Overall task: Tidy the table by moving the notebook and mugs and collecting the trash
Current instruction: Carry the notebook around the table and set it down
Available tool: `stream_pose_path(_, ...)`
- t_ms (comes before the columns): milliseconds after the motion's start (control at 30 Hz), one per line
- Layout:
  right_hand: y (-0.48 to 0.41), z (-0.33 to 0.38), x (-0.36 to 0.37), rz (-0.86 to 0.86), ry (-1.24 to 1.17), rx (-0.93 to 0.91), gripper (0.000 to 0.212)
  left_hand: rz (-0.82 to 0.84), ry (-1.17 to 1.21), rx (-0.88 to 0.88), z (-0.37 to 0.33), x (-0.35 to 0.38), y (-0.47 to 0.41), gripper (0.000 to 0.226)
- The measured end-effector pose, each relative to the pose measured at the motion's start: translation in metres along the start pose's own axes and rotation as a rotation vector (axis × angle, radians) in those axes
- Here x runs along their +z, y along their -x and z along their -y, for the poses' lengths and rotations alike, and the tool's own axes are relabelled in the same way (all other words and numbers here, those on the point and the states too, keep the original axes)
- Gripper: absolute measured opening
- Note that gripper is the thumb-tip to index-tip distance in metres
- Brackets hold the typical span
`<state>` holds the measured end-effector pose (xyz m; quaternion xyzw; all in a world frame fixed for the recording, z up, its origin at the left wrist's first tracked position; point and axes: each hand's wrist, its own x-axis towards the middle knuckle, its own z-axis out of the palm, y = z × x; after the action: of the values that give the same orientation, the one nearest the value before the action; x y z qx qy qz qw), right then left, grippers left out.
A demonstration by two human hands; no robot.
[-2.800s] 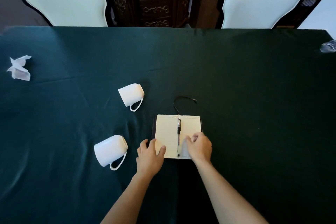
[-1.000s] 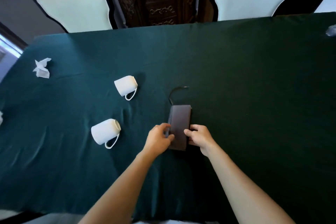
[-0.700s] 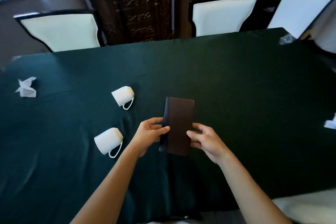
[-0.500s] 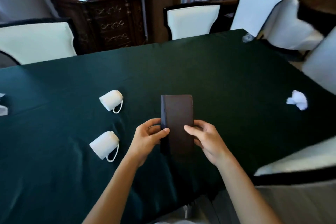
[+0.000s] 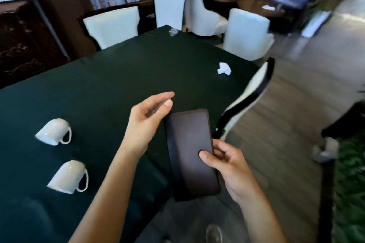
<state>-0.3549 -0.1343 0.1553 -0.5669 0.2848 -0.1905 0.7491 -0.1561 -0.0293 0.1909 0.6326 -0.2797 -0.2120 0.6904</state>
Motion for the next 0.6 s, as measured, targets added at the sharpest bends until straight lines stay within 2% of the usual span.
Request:
stream_pose_path(133,0.044,0.012,-0.035,-0.088,-0.049,-0.097,0.025,0.24,0.152,-0.011,-0.019,0.067,0.015,0.028)
stream_pose_path(300,0.1,0.029,-0.099,-0.295,-0.108,-0.201,0.026,0.321,0.341,-0.208,-0.021,0.169,0.066,0.038)
stream_pose_path(467,0.159,0.037,-0.174,-0.507,-0.14,-0.271,0.024,0.445,0.348,-0.328,-0.017,0.264,0.132,0.038)
stream_pose_path(600,0.203,0.039,-0.235,-0.599,-0.184,-0.271,0.027,0.525,0.316,-0.383,-0.011,0.322,0.175,0.035)
